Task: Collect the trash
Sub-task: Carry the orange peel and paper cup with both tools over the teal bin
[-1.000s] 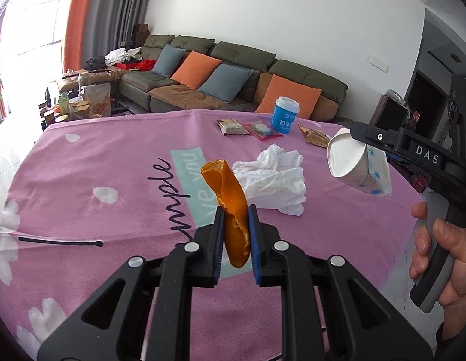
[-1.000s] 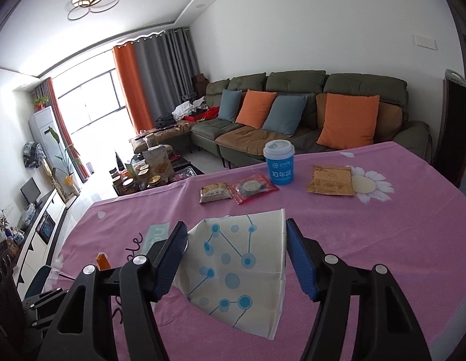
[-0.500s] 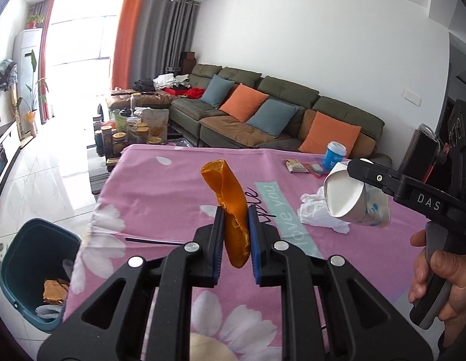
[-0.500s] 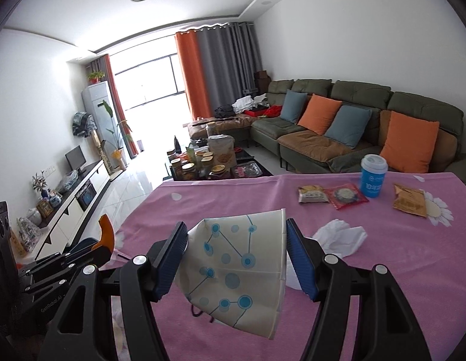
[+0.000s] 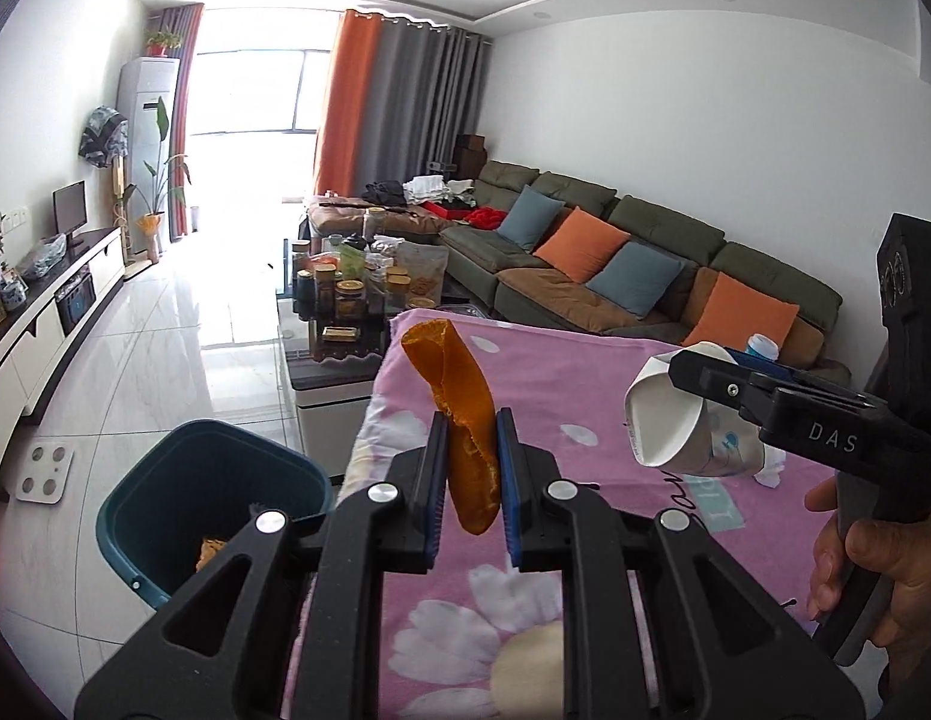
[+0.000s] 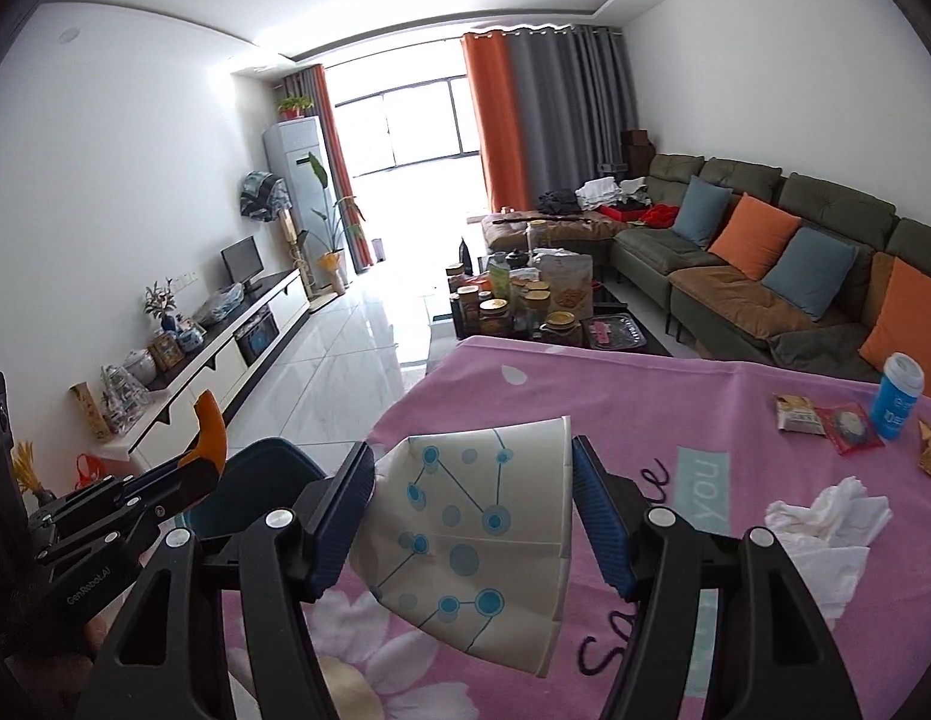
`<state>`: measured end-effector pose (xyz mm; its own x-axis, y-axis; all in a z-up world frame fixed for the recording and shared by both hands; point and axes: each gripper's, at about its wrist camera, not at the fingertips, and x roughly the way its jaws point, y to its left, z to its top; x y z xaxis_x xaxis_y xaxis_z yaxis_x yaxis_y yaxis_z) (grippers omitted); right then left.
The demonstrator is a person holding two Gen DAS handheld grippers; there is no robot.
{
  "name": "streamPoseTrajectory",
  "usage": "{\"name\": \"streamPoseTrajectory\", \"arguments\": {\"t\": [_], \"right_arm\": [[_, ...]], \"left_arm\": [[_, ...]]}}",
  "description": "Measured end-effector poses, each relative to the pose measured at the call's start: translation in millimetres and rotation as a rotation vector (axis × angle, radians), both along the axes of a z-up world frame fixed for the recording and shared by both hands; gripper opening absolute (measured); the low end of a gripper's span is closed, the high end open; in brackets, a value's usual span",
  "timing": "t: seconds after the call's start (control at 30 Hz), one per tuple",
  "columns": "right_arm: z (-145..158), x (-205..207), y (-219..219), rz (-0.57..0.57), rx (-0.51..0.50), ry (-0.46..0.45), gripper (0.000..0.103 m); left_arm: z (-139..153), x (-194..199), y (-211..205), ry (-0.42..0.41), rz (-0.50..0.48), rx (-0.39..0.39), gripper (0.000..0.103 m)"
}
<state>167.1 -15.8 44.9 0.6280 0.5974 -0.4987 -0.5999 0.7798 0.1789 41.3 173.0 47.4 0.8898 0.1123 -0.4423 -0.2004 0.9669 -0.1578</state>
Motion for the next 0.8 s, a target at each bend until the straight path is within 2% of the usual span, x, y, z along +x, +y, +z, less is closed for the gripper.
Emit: {"name": "streamPoseTrajectory", "arguments": {"t": [0.4, 0.63, 0.8], "right_arm": [[-4.4, -4.8, 104.5, 0.209, -0.028, 0.04, 0.063], [-10.1, -2.8, 141.8, 0.285, -0.043, 0.068, 0.064], [-19.2, -2.1, 169.5, 0.335, -0.082, 0.087, 0.064]], "left_arm": [[-6.8, -45.1, 82.2, 0.032, 0.192, 0.001, 0.016], [-11.9, -59.8, 119.9, 0.062, 0.267, -0.002, 0.016], [-26.8, -65.9, 143.9, 0.109, 0.312, -0.006, 0.016]]}}
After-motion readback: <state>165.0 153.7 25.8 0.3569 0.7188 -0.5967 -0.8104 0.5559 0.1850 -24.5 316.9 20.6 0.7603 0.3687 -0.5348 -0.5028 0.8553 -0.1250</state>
